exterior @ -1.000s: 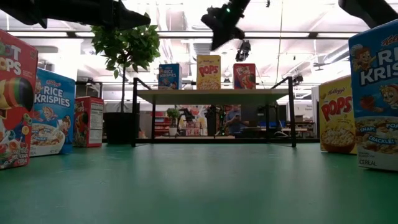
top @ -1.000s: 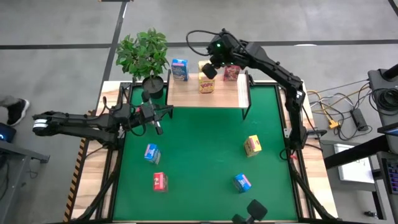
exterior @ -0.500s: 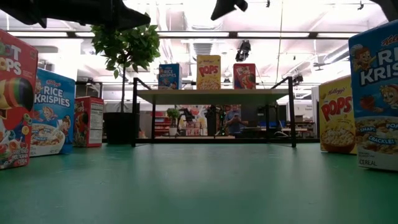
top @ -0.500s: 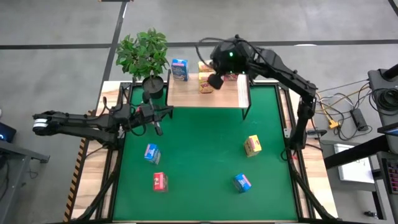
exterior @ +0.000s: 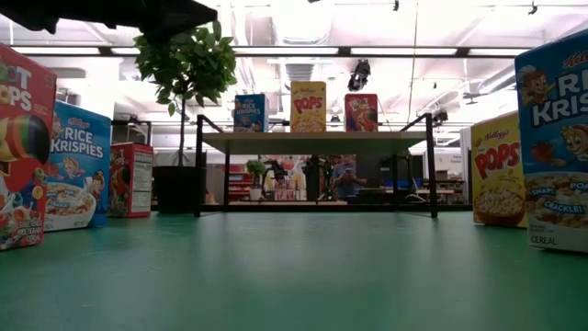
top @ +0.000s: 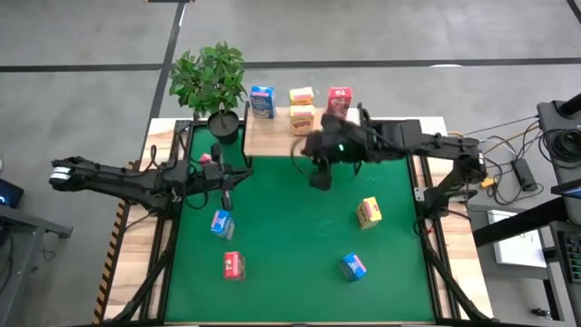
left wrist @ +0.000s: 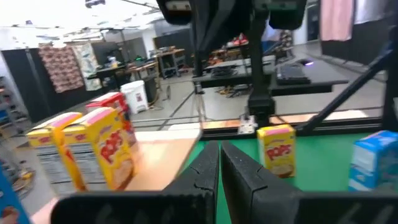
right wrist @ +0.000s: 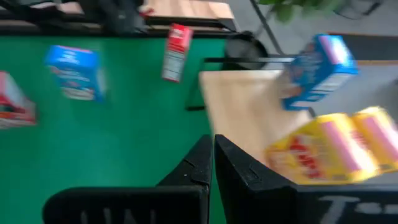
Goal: Stack cereal on shelf
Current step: Put the yellow cereal box on the shelf
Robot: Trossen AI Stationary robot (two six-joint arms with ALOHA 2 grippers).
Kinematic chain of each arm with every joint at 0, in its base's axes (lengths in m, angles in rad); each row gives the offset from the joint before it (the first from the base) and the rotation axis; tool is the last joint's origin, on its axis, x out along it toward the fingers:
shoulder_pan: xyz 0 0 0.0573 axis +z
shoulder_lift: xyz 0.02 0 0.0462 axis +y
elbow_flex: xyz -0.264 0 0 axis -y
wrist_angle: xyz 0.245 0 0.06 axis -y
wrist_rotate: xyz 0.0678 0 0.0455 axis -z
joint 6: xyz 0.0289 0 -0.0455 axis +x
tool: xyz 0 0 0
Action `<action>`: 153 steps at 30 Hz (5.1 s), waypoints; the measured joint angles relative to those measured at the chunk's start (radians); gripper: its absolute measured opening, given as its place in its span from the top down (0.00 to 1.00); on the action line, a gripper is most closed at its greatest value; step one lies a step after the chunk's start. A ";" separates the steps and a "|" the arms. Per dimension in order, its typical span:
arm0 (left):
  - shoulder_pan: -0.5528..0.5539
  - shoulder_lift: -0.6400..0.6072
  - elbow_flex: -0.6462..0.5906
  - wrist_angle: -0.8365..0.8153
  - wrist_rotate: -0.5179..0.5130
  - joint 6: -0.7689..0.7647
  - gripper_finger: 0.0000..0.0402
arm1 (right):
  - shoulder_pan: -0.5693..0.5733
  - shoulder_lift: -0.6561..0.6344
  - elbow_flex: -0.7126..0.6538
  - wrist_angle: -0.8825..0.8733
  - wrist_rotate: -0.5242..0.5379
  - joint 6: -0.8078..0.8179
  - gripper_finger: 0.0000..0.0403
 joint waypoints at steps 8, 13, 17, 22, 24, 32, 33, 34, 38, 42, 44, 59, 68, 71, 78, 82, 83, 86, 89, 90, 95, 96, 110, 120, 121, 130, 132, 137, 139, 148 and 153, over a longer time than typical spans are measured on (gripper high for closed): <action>-0.116 -0.015 0.000 -0.025 0.000 -0.039 1.00 | 0.115 -0.131 -0.289 0.053 0.006 0.241 0.98; -0.147 -0.003 0.000 -0.026 0.000 -0.047 1.00 | 0.135 -0.192 -0.440 0.009 0.004 0.439 0.98; -0.147 -0.003 0.000 -0.026 0.000 -0.047 1.00 | 0.133 -0.230 -0.518 -0.130 -0.014 0.633 0.98; -0.147 -0.002 0.000 -0.026 0.000 -0.047 1.00 | 0.133 -0.279 -0.579 -0.251 -0.020 0.828 0.98; -0.147 -0.002 0.000 -0.026 0.000 -0.047 1.00 | 0.133 -0.288 -0.595 -0.275 -0.020 0.870 0.98; -0.147 -0.001 0.000 -0.015 0.000 -0.055 1.00 | 0.133 -0.302 -0.614 -0.291 -0.035 0.914 0.95; -0.147 -0.001 0.000 -0.015 0.000 -0.055 1.00 | 0.133 -0.302 -0.614 -0.293 -0.044 0.921 0.93; -0.147 -0.001 0.000 -0.015 0.000 -0.055 1.00 | 0.133 -0.302 -0.614 -0.295 -0.051 0.931 0.91; -0.147 -0.001 0.000 -0.015 0.000 -0.055 1.00 | 0.133 -0.301 -0.617 -0.348 -0.093 0.986 0.77; -0.147 -0.001 0.000 -0.014 0.000 -0.055 1.00 | 0.151 -0.289 -0.624 -0.406 -0.134 1.092 0.60; -0.147 -0.001 0.000 -0.013 0.000 -0.054 1.00 | 0.166 -0.280 -0.633 -0.410 -0.135 1.138 0.51; -0.147 -0.001 0.000 0.000 0.000 -0.028 1.00 | 0.226 -0.179 -0.722 -0.412 -0.211 1.228 0.30; -0.147 -0.003 0.000 0.004 0.000 -0.024 1.00 | 0.227 -0.177 -0.773 -0.345 -0.178 1.234 0.43; -0.147 -0.003 0.000 0.006 0.000 -0.023 1.00 | 0.227 -0.177 -0.780 -0.339 -0.182 1.235 0.49; -0.147 -0.005 0.000 0.027 0.000 -0.016 1.00 | 0.225 -0.177 -0.719 -0.344 -0.185 1.209 0.63; -0.147 -0.006 0.000 0.060 -0.009 0.039 1.00 | 0.209 -0.177 -0.625 -0.343 -0.174 1.135 0.66; -0.147 -0.006 0.000 0.070 -0.009 0.049 1.00 | 0.203 -0.177 -0.596 -0.344 -0.164 1.109 0.67; -0.147 -0.007 0.000 0.080 -0.010 0.075 1.00 | 0.183 -0.177 -0.498 -0.341 -0.107 1.012 0.67; -0.147 -0.006 0.008 0.079 -0.010 0.091 1.00 | 0.156 -0.177 -0.392 -0.336 -0.025 0.868 0.66; -0.147 -0.005 0.011 0.079 -0.009 0.097 1.00 | 0.144 -0.177 -0.356 -0.335 0.004 0.819 0.66; -0.146 0.006 0.027 0.078 -0.009 0.116 1.00 | 0.041 -0.138 -0.193 -0.336 0.035 0.549 0.67; -0.146 0.010 0.029 0.079 -0.009 0.123 1.00 | 0.018 -0.124 -0.163 -0.335 0.032 0.490 0.67; -0.110 0.021 0.050 0.047 -0.054 0.193 1.00 | -0.260 0.193 0.237 -0.538 -0.107 -0.175 0.67; -0.109 0.021 0.050 0.023 -0.113 0.206 1.00 | -0.314 0.340 0.401 -0.634 -0.133 -0.246 0.65; -0.109 0.021 0.050 0.023 -0.113 0.209 1.00 | -0.316 0.346 0.408 -0.633 -0.132 -0.252 0.63; -0.109 0.021 0.050 0.020 -0.113 0.209 1.00 | -0.328 0.349 0.429 -0.614 -0.125 -0.276 0.48; -0.109 0.021 0.050 0.020 -0.113 0.209 1.00 | -0.328 0.345 0.429 -0.613 -0.124 -0.277 0.46; -0.109 0.021 0.050 0.020 -0.113 0.209 1.00 | -0.328 0.342 0.461 -0.611 -0.117 -0.274 0.44; -0.109 0.021 0.050 0.020 -0.113 0.210 1.00 | -0.328 0.341 0.482 -0.611 -0.103 -0.269 0.44; -0.109 0.021 0.050 0.020 -0.113 0.214 1.00 | -0.323 0.308 0.483 -0.605 -0.070 -0.236 0.44; -0.109 0.021 0.049 0.019 -0.113 0.215 1.00 | -0.305 0.275 0.483 -0.616 -0.071 -0.194 0.50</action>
